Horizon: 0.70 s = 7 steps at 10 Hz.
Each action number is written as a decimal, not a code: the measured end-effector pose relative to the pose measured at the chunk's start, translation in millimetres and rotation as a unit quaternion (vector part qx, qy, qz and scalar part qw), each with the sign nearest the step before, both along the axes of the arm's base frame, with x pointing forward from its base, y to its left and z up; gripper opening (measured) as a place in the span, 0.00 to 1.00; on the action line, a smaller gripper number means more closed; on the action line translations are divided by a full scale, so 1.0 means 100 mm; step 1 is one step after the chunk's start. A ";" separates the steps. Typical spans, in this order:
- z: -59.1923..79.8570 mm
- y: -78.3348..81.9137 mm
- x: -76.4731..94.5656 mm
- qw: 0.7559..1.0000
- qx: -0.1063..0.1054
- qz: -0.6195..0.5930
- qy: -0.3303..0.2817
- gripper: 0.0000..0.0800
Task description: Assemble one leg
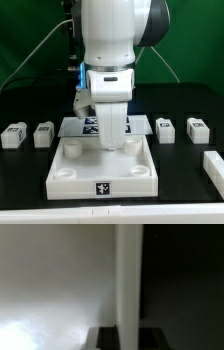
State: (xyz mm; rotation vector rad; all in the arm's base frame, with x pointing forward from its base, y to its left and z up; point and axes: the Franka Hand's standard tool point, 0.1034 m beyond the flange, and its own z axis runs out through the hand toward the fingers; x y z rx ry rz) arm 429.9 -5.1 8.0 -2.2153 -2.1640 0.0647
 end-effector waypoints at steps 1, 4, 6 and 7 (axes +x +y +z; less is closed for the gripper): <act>0.00 0.00 0.00 1.000 0.000 0.000 0.000 0.08; 0.00 0.00 0.00 1.000 0.000 0.000 0.000 0.08; 0.00 0.01 0.01 1.000 0.000 0.000 -0.001 0.08; 0.02 0.10 0.08 1.000 0.002 0.002 -0.007 0.08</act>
Offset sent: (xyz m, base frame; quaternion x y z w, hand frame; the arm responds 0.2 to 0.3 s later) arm 0.0000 0.0000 0.0000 0.0000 0.0000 0.0000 1.0000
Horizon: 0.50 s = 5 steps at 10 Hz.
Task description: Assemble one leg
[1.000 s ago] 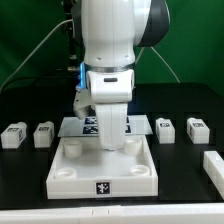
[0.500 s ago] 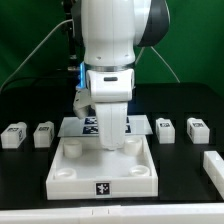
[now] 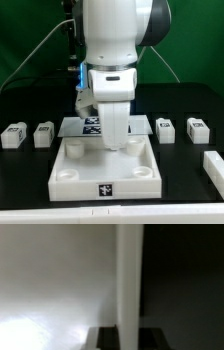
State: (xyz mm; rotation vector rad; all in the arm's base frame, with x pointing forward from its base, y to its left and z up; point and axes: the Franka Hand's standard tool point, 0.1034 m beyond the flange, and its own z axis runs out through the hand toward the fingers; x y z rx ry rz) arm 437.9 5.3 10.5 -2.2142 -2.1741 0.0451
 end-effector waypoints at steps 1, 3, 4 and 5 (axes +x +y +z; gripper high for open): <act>0.01 0.13 0.07 1.000 0.003 0.005 -0.002 0.08; 0.04 0.47 0.30 1.000 0.011 0.012 -0.005 0.08; 0.05 0.60 0.39 1.000 0.016 0.012 -0.010 0.08; 0.05 0.70 0.47 1.000 0.021 0.012 -0.014 0.08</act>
Offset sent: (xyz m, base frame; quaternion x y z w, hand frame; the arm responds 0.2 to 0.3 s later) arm 0.0408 0.0609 0.0081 -0.0109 0.0204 0.0030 0.9997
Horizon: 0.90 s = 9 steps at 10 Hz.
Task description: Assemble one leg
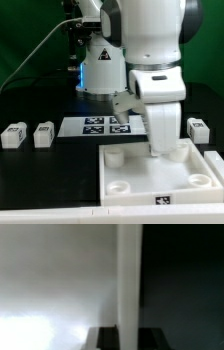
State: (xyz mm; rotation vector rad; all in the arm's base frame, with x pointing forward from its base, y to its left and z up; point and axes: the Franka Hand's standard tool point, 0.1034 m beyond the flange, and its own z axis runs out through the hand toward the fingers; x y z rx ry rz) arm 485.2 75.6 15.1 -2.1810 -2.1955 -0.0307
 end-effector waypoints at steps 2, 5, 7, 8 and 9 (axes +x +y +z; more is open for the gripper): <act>-0.04 0.08 0.11 1.000 0.002 -0.005 0.004 0.08; -0.07 0.11 0.12 0.999 -0.012 -0.027 0.030 0.08; -0.07 0.10 0.11 0.999 -0.015 -0.025 0.030 0.08; -0.07 0.10 0.11 0.999 -0.015 -0.025 0.030 0.08; -0.07 0.10 0.11 0.999 -0.015 -0.026 0.030 0.22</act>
Offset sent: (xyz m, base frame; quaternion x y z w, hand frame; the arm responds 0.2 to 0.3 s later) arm 0.0364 0.0305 -0.0046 -0.0079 0.0019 0.0054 1.0000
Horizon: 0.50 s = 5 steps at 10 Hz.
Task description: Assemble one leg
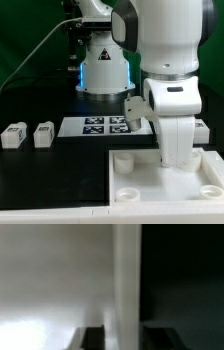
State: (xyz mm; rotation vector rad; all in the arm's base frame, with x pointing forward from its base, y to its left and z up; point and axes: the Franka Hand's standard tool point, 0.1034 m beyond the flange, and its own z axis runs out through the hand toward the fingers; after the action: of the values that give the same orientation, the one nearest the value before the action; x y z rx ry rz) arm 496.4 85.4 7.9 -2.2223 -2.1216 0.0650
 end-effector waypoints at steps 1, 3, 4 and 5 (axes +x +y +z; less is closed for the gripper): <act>0.00 0.00 0.00 1.000 0.000 0.000 0.000 0.39; 0.00 -0.01 0.00 1.000 0.000 -0.001 0.000 0.56; 0.00 -0.01 0.00 1.000 0.000 -0.001 0.000 0.76; 0.00 -0.01 0.00 1.000 0.000 -0.001 0.000 0.80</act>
Offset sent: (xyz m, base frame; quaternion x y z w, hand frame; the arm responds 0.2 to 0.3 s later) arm 0.0000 0.0000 0.0000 0.0000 0.0000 0.0000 1.0000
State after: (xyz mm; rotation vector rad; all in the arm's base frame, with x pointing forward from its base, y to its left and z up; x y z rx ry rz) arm 496.5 84.6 7.9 -2.2240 -2.1199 0.0649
